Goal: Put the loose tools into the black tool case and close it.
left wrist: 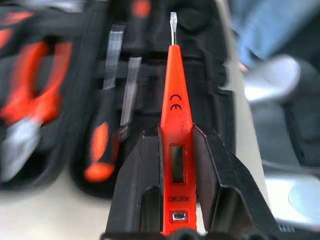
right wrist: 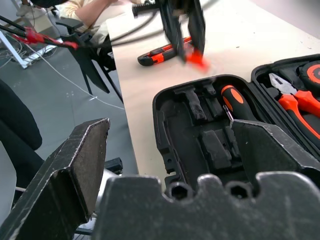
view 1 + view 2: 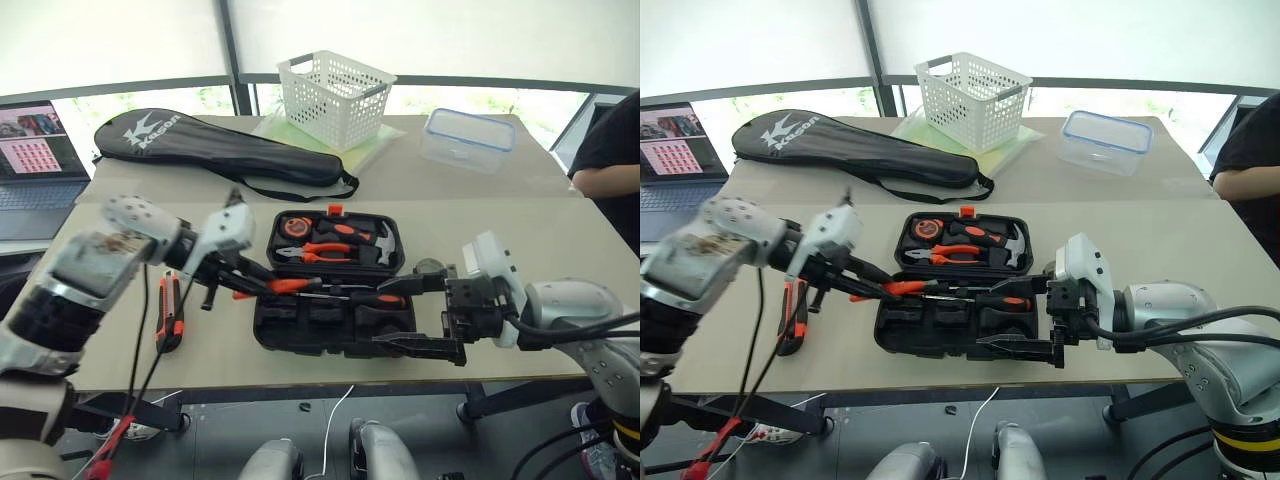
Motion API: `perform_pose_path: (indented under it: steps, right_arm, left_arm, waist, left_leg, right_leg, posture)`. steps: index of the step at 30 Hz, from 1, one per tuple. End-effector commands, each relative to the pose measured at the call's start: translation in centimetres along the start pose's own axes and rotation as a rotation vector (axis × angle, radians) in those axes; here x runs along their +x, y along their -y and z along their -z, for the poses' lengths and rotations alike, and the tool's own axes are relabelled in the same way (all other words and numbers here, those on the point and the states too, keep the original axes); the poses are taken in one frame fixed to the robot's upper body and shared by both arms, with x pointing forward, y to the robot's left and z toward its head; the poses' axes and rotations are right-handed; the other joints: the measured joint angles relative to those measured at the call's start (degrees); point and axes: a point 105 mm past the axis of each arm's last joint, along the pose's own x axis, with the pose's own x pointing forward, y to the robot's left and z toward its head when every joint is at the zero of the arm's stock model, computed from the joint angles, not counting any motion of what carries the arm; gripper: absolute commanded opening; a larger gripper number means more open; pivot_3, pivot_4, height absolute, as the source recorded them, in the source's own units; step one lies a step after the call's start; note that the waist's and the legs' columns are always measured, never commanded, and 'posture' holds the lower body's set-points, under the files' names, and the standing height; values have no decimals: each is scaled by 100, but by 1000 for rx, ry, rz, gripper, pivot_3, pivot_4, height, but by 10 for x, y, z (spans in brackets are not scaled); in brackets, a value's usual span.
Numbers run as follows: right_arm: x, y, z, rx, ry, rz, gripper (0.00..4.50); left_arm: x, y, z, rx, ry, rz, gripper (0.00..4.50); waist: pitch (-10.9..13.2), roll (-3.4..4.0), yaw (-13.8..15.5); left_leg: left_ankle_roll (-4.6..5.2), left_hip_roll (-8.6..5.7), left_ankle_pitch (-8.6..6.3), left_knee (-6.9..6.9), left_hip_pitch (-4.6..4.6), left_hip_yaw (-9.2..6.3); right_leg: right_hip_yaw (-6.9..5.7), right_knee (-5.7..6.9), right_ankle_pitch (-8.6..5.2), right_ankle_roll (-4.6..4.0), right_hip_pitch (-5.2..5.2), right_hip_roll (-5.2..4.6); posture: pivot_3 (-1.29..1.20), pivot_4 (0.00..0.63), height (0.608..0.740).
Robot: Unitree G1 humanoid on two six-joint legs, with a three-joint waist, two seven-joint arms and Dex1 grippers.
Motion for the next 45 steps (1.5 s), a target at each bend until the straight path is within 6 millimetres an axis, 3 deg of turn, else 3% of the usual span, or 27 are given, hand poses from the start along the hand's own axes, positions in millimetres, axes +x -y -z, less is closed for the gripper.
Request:
perform_pose_path:
  steps: [1, 4, 10, 17, 22, 26, 28, 36, 41, 45]
  right_arm:
    - [-3, -6, -9, -44, 18, 9, 4500]
    - [-4, -6, -9, -45, 15, 21, 4500]
    - [-3, -4, -8, -54, 12, 38, 4500]
    - [-2, 0, -9, -62, 20, 48, 4500]
    - [-1, 0, -9, -60, 30, 50, 4500]
    - [0, 0, -8, -59, 33, 50, 4500]
    - [1, 0, -8, -58, 34, 50, 4500]
    - [2, 1, -8, -53, 34, 45, 4500]
    - [2, 0, -7, -48, 31, 42, 4500]
    - [3, -1, -5, -45, 24, 33, 4500]
  left_arm:
    - [8, -15, 4, 56, -94, -31, 406]
    - [20, -24, 8, 47, -123, -50, 406]
    - [36, -21, 6, -18, -132, -25, 406]
    - [42, -11, 7, -83, -168, 8, 406]
    - [45, -17, 16, -61, -206, -37, 406]
    - [43, -17, 11, -82, -179, -31, 406]
    - [41, -16, 2, -105, -142, -15, 1413]
    - [18, -20, -21, -152, -7, -36, 4161]
    - [-11, -22, -25, -69, 148, -124, 4161]
    - [-13, -18, -5, -80, 189, -160, 3081]
  waist:
    - [2, -3, -15]
    - [3, -4, -14]
    - [2, -4, -1]
    - [2, -4, -12]
    - [2, -3, -4]
    - [1, -2, -4]
    - [1, -2, -5]
    - [2, -3, -8]
    - [1, -2, -17]
    - [1, -1, -13]
  left_leg:
    - [7, 0, -3, 2, -4, 2]
    - [23, 1, -11, 8, -11, 7]
    - [34, 0, -17, 8, -13, 6]
    - [36, 1, -18, 10, -12, 7]
    - [36, 1, -18, 11, -11, 7]
    - [35, 1, -18, 12, -6, 6]
    - [35, 1, -18, 12, -5, 6]
    - [36, 0, -18, 22, -10, 5]
    - [34, 2, -18, 23, -12, 5]
    - [33, 3, -18, 20, -7, 6]
  right_leg:
    - [1, -1, 3, 3, -3, 1]
    - [4, -2, 8, 10, -11, -1]
    - [2, -25, 12, 20, -9, 8]
    - [3, -31, 16, 27, -6, 20]
    - [3, -32, 17, 27, -5, 20]
    - [4, -31, 17, 27, 1, 18]
    - [4, -31, 17, 27, 2, 19]
    - [2, -28, 17, 27, 0, 22]
    - [2, -28, 18, 27, -9, 18]
    - [1, -28, 18, 26, -9, 9]
  posture:
    - [0, 150, 740]
    - [0, 150, 740]
    - [0, 150, 740]
    - [0, 150, 740]
    - [0, 150, 740]
    - [0, 150, 740]
    - [0, 150, 740]
    - [0, 150, 740]
    - [0, 150, 740]
    - [0, 150, 740]
